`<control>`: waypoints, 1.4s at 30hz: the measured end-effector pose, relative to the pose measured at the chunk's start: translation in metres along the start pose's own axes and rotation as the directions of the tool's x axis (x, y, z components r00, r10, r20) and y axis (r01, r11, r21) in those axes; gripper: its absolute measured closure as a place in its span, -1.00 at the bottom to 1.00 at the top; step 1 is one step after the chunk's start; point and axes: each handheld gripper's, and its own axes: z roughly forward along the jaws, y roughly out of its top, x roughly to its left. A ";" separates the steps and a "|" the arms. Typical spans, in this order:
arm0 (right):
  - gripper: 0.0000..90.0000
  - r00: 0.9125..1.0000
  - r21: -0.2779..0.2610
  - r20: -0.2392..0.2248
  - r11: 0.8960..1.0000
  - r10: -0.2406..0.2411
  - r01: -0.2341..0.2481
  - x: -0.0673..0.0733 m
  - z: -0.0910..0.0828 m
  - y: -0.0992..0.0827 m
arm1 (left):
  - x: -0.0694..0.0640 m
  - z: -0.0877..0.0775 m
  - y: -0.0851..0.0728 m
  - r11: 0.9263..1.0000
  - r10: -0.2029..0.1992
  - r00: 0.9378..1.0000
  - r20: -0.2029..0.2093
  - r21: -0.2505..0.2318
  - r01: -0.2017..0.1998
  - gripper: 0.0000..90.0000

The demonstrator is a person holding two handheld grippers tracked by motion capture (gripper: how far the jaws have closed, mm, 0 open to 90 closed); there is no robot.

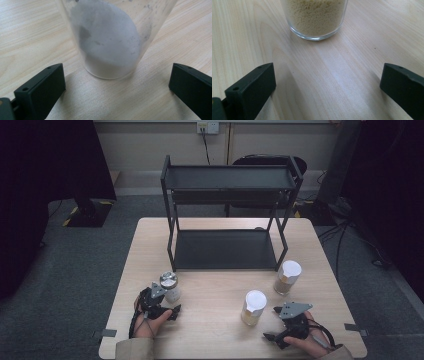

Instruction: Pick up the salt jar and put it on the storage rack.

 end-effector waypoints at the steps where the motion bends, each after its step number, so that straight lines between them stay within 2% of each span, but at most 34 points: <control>1: -1.00 1.000 0.000 0.000 1.000 0.000 0.000 0.000 0.000 0.000 | 0.000 0.000 0.000 1.000 0.000 1.000 0.000 0.000 0.000 -1.00; 11: -1.00 1.000 0.000 0.000 1.000 0.000 0.000 0.000 0.000 0.000 | 0.000 0.000 0.001 1.000 -0.002 1.000 -0.001 0.003 0.002 -1.00; 17: -1.00 1.000 0.000 0.000 1.000 0.000 0.000 0.000 0.000 0.000 | 0.001 0.001 0.001 0.999 -0.033 0.999 0.001 -0.005 0.033 -0.99; 22: -1.00 1.000 0.000 0.000 1.000 0.000 0.000 0.000 0.000 0.000 | 0.001 0.001 0.002 0.999 -0.039 0.999 0.004 -0.008 0.039 -0.97; 33: -1.00 1.000 0.000 0.000 1.000 0.000 0.000 0.000 0.000 0.000 | -0.001 0.001 0.001 0.996 -0.073 0.997 0.000 -0.051 0.073 -0.96; 42: -1.00 1.000 0.000 0.000 1.000 0.000 0.000 0.000 0.000 0.000 | -0.004 0.001 0.000 0.992 -0.104 0.994 -0.020 -0.077 0.102 -0.92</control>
